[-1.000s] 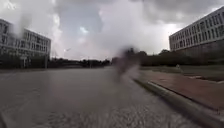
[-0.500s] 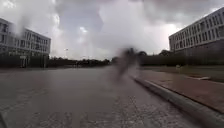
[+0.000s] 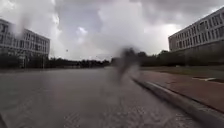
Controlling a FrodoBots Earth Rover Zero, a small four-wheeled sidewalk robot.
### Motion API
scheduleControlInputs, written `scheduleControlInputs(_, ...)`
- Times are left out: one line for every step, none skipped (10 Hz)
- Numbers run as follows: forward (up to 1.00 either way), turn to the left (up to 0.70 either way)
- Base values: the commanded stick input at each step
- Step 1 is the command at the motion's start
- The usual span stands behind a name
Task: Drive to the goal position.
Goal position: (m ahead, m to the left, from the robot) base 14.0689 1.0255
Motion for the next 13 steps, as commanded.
scheduleControlInputs(0.7, 0.0)
scheduleControlInputs(0.7, 0.0)
scheduleControlInputs(0.7, 0.0)
scheduleControlInputs(0.7, 0.0)
scheduleControlInputs(0.7, 0.0)
scheduleControlInputs(0.7, 0.0)
scheduleControlInputs(0.7, 0.0)
scheduleControlInputs(0.7, 0.0)
scheduleControlInputs(0.7, 0.0)
scheduleControlInputs(0.7, 0.0)
scheduleControlInputs(0.7, 0.0)
scheduleControlInputs(0.7, 0.0)
scheduleControlInputs(0.7, 0.0)
